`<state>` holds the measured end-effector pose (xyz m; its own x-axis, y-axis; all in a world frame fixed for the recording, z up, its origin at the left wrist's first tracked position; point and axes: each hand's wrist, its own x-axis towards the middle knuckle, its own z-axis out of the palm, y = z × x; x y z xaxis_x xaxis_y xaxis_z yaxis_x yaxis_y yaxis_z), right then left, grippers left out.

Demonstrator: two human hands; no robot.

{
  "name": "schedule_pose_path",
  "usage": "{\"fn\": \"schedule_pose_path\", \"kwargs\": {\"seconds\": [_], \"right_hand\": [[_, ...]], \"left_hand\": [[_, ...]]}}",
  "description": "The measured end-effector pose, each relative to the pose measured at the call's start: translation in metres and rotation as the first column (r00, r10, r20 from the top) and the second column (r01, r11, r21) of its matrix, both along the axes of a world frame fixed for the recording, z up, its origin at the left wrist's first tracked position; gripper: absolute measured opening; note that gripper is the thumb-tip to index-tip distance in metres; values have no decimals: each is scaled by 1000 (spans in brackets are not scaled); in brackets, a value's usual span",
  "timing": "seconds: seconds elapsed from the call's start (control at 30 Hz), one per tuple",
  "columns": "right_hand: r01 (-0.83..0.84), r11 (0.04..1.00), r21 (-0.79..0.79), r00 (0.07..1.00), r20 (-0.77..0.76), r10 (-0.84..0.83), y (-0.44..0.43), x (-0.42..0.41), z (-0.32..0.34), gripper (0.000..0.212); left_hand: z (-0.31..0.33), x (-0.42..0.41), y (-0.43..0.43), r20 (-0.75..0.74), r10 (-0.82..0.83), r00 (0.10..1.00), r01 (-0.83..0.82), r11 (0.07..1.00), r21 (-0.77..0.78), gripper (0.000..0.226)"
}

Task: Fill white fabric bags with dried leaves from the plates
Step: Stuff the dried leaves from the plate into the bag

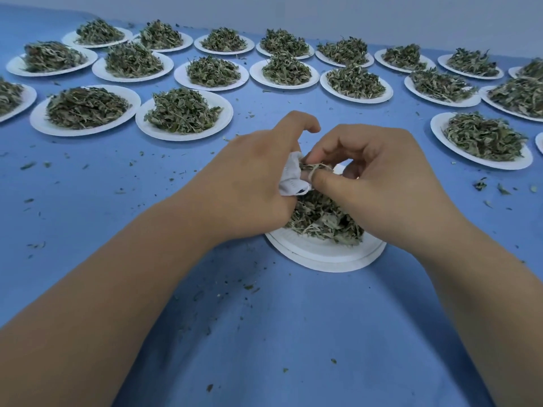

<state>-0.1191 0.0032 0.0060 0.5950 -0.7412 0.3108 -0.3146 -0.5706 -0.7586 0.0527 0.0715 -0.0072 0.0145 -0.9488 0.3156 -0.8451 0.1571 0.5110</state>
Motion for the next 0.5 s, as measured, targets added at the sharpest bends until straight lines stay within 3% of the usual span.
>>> {"fn": "schedule_pose_path", "kwargs": {"seconds": [0.5], "right_hand": [[-11,1000,-11,998,-57,11,0,-2,0,17]], "left_hand": [[-1,0,0,-6,1,1000,-1,1000,5,73]]}}
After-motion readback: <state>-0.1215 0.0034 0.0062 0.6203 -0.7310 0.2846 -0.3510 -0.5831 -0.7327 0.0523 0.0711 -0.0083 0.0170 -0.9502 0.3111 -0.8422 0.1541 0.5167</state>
